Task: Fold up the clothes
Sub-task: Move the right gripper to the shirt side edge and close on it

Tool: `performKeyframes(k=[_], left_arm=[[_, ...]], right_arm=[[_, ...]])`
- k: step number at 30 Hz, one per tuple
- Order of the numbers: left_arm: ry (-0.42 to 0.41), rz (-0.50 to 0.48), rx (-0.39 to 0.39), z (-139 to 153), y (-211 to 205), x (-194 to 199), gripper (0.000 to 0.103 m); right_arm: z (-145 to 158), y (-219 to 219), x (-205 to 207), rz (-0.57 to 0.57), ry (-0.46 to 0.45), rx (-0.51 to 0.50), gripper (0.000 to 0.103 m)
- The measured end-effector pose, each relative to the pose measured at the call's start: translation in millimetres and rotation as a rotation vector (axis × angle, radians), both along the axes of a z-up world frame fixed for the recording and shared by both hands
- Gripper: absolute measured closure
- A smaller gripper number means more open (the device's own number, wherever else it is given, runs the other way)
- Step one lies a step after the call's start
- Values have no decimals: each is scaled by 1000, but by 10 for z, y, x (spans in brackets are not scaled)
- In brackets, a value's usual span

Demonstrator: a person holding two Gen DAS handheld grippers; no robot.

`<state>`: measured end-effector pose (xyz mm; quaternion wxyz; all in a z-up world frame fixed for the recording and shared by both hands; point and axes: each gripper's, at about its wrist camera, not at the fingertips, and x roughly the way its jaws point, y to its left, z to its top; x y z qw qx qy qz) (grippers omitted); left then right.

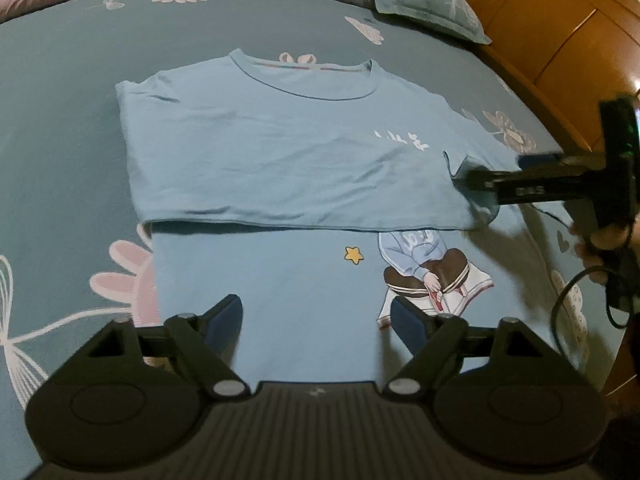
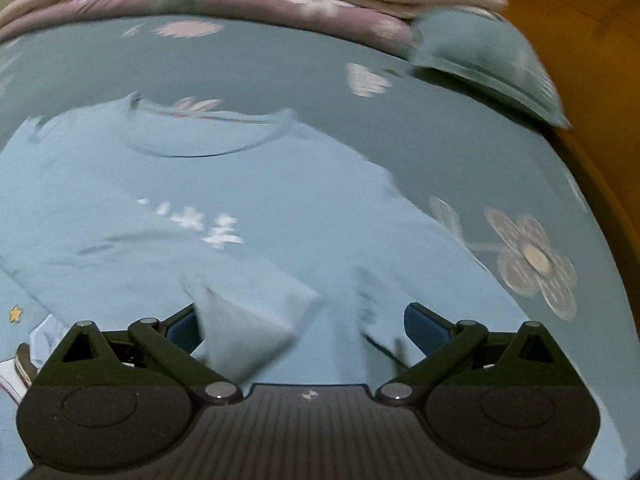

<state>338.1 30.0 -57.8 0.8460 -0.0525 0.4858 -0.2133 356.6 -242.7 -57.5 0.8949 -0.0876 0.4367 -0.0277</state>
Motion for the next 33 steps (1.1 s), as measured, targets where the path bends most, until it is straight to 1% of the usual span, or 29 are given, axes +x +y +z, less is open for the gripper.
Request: performKeyframes(k=[4,9,11,13,15,17,18,19,20,25,29,30,31,32,33], left_arm=[[-9,-1,-10,-21,15,36,20],[-11,-5,-22,-38,21,66,19],[-14,-9,-23,-40,18,58,18],[-20,-14,-20,-44,13,49,17],[-22,-15,-19,-50,17,53,17],[-23,-15,-18,-53,18,53,17],[-24,-15,-18,-55,18,52,17],[-24,-15,-18,-55,17,50,17],[-25,-14,-19,-54,16,46,17],[-24,-16,-17,-58,4,49,13],[-26,-21,3,-59,-47,51,12],[-27,-22,8,-60,-59,51,11],[-28,-21,11,-59,-67,51,11],[-28,-20,13,-59,-71,50,11],[-28,-19,14,-58,-72,48,11]], right_arm=[[43,-352,-222,-140,-3,69,0],[0,-629,-534,-237,-11,153,0],[36,-699,-652,-229,-43,232,0],[80,-726,-722,-212,-87,286,0],[90,-747,-755,-182,-109,332,8],[56,-774,-746,-158,-101,367,25],[35,-771,-723,-151,-92,373,29],[15,-768,-700,-143,-83,378,39],[-6,-766,-676,-136,-74,383,46],[-91,-819,-521,-100,-102,410,56],[-155,-856,-336,-88,-112,416,59],[-146,-859,-337,-82,-114,428,61],[-137,-863,-337,-75,-117,439,69],[-127,-866,-338,-68,-120,451,73],[-116,-868,-342,-60,-124,462,73]])
